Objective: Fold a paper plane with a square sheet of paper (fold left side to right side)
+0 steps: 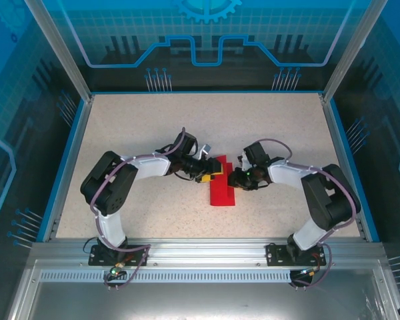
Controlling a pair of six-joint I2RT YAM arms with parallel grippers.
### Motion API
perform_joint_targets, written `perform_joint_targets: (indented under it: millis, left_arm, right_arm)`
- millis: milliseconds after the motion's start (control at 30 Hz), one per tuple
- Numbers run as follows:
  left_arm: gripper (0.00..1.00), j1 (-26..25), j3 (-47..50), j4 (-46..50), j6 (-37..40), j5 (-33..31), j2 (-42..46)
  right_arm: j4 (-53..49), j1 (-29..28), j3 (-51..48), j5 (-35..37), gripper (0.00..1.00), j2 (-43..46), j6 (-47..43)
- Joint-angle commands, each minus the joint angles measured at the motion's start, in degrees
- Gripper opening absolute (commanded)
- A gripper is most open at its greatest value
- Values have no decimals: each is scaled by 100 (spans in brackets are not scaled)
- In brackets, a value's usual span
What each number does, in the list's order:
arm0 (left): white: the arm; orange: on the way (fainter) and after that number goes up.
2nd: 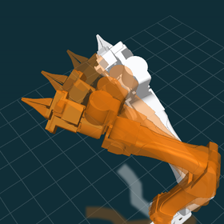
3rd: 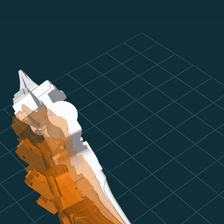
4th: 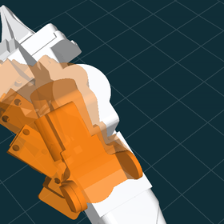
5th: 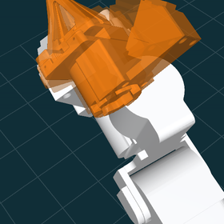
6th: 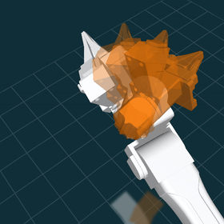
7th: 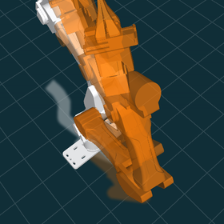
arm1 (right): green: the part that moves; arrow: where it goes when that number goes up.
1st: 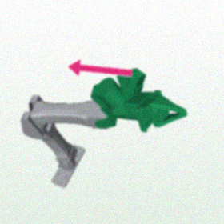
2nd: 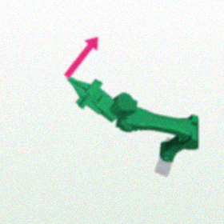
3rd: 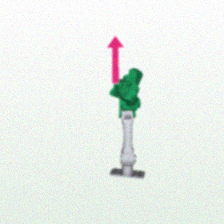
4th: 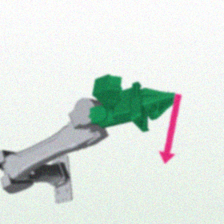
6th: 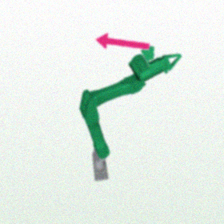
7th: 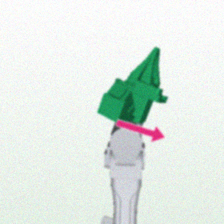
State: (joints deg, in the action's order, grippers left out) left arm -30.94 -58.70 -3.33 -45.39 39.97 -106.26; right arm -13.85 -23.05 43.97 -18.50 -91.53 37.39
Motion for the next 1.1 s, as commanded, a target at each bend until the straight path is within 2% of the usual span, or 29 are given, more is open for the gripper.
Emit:
perform_joint_targets:
  millis: [0,233,400,467,567,700,767,933,1067]
  left_arm:
    - [58,-32,-190,-74,-85,91,-86]
    - [45,-37,-200,71,11,-19,-140]
    - [40,-49,-221,132,37,-50,-166]
    - [40,-54,-245,170,60,-66,-162]
    - [40,-63,-256,222,91,-96,-145]
    - [40,-67,-265,355,151,-170,-85]
    - [44,-65,-263,503,221,-288,-1]
    - [56,-69,-178,958,337,-897,333]
    - [58,-68,-256,1474,386,-1311,336]
  right_arm:
    - [104,242,-107,-131,38,512,-8]
    - [1115,411,-492,-980,53,1030,467]
    - [1587,377,-524,-1344,55,865,735]
    - [1574,337,-478,-1402,51,739,722]
    - [1543,297,-451,-1409,39,595,728]
    - [1395,270,-417,-1310,15,530,629]
    - [1152,261,-374,-1155,7,531,511]
    - [328,257,-195,-565,0,365,299]
    - [234,244,-129,-456,0,148,261]
